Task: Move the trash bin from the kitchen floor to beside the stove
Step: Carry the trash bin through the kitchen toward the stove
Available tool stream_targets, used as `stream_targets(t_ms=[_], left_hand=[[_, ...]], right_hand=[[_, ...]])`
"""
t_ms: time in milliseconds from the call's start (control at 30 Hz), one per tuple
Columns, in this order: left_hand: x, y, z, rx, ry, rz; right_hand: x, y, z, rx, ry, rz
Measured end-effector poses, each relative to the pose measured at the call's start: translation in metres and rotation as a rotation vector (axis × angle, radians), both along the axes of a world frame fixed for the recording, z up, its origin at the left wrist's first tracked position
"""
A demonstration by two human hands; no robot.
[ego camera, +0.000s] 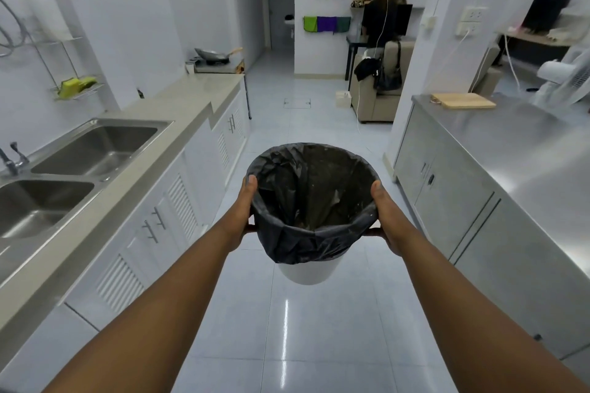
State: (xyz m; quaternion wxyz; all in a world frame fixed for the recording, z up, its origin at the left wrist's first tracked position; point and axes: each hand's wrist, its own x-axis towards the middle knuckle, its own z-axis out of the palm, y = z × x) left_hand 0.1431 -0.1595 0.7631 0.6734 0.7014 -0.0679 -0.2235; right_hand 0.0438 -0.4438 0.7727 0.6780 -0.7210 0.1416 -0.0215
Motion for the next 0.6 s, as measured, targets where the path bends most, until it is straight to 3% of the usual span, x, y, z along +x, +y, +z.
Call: stream_targets(t_ms=[600], left_hand=[[0.294, -0.058, -0.002, -0.04, 0.016, -0.099]], right_hand=[[0.272, -0.048, 0.003, -0.016, 0.038, -0.136]])
